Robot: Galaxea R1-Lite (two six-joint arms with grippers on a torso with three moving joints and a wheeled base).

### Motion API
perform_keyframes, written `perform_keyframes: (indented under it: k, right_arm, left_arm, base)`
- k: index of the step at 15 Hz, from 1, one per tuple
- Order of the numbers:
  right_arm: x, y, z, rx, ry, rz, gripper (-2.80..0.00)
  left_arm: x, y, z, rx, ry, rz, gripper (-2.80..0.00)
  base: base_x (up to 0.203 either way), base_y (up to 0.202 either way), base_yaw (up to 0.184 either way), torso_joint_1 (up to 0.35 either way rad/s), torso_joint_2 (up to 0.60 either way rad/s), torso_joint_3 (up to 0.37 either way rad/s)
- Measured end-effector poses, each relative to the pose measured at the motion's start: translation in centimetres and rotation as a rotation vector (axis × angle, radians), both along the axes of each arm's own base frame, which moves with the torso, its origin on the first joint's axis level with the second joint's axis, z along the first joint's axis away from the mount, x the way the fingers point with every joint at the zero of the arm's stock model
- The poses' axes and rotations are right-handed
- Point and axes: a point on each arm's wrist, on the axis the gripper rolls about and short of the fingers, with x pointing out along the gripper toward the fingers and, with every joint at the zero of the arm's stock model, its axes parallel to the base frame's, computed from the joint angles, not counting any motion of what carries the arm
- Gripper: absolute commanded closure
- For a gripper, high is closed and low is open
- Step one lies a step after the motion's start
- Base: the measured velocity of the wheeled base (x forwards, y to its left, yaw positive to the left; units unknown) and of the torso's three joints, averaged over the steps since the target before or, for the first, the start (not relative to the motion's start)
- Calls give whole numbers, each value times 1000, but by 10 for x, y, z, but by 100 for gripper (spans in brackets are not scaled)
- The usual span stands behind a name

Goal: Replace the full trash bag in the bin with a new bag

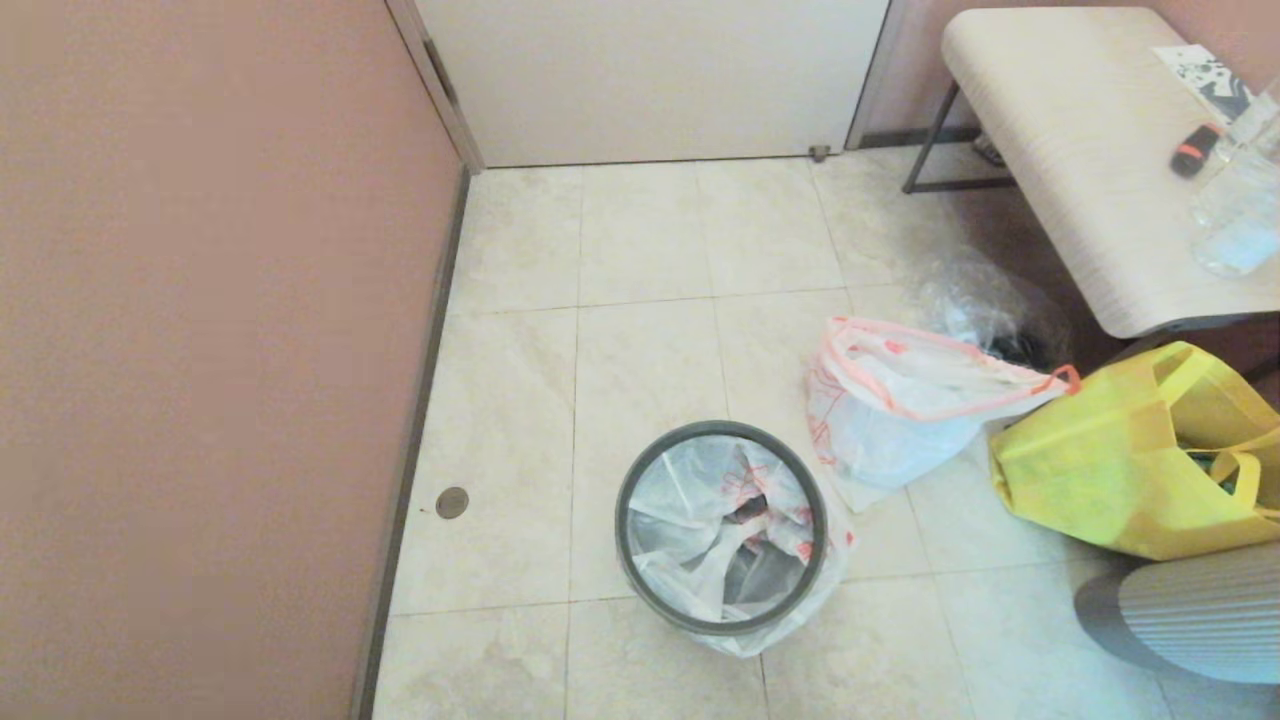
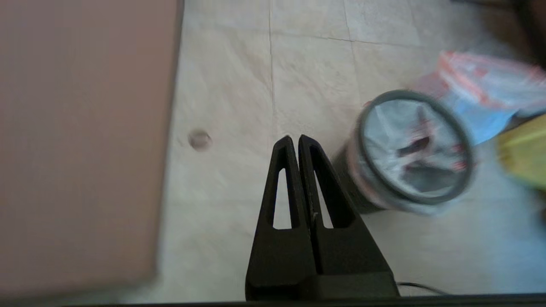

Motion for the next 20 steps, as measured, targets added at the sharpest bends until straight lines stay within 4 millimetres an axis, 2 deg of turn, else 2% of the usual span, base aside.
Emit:
perform_keyframes:
  k: [2,5,8,11,20]
  right_arm:
    - [10,2,-12,-54,-59,77,0]
    - [15,3,-19,-55,-88,113,0]
    - [17,3,-16,-90,-161,113,0]
    - [18,3,-24,-56,-96,127,0]
    - [18,3,-24,-23,-98,129,0]
  left_arm:
    - [6,0,-12,63,11,3,0]
    - [16,0,-35,163,53,11,0]
    - [19,0,-39,193,39,15,0]
    - [19,0,-40,200,42,17,0]
    - [19,0,-41,188,43,14,0]
  base:
    - [0,0,0,0,0,0]
    - [0,0,0,0,0,0]
    - [0,0,0,0,0,0]
    - [0,0,0,0,0,0]
    - [0,0,0,0,0,0]
